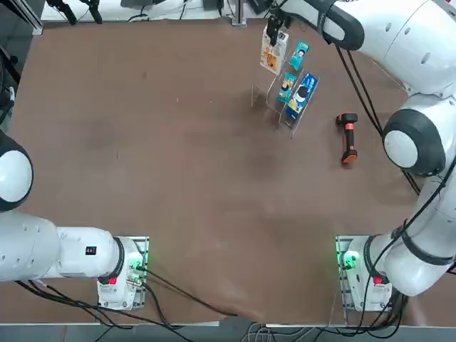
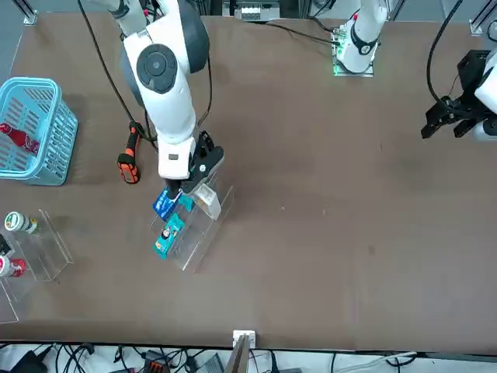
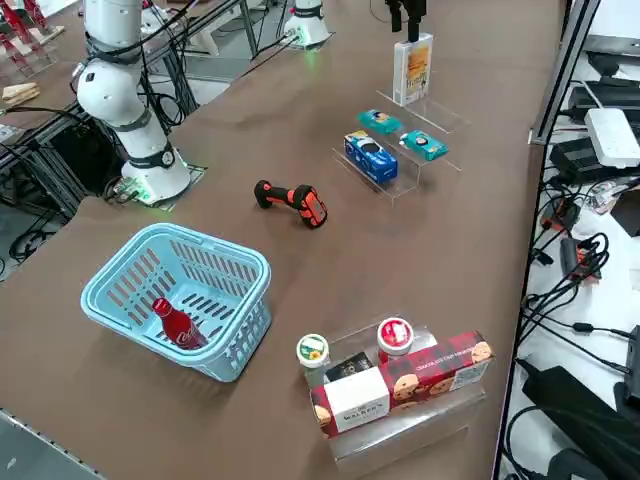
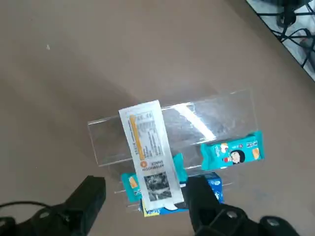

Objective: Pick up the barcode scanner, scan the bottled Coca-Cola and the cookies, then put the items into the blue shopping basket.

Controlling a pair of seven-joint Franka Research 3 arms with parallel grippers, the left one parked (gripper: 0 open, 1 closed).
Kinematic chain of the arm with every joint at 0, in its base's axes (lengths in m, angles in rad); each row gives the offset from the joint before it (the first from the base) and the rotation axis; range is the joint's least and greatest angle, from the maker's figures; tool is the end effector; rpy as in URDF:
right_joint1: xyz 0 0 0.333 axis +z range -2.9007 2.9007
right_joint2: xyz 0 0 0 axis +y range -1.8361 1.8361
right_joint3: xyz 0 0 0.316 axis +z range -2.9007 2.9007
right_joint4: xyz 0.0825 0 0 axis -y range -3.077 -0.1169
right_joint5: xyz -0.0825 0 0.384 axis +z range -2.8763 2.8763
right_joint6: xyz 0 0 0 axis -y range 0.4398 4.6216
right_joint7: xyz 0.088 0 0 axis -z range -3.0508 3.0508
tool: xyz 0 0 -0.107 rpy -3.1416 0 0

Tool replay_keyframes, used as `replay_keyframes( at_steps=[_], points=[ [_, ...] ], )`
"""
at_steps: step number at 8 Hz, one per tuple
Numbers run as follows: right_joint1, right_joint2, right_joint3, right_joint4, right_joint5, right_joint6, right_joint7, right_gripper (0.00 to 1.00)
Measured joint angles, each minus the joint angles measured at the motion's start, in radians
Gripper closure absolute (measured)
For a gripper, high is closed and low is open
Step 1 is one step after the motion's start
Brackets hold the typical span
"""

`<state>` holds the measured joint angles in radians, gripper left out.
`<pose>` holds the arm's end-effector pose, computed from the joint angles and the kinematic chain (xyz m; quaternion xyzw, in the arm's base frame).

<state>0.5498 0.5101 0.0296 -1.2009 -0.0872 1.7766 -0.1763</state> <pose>0.6034 0.3798 0.4959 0.9264 0.3735 0.0393 0.0285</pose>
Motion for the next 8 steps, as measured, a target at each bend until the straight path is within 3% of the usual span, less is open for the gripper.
replay_keyframes(
  at_steps=[3,5,6,7,8],
  points=[
    [0.000,0.027,0.000,0.000,0.001,0.045,-0.002,0.03],
    [-0.008,0.036,-0.001,0.000,0.002,0.066,-0.027,0.20],
    [-0.012,0.037,-0.001,0.000,0.002,0.069,-0.033,0.45],
    [-0.013,0.037,-0.001,0.003,0.002,0.070,-0.033,0.55],
    [-0.014,0.038,-0.002,0.003,0.002,0.070,-0.034,0.57]
  ],
)
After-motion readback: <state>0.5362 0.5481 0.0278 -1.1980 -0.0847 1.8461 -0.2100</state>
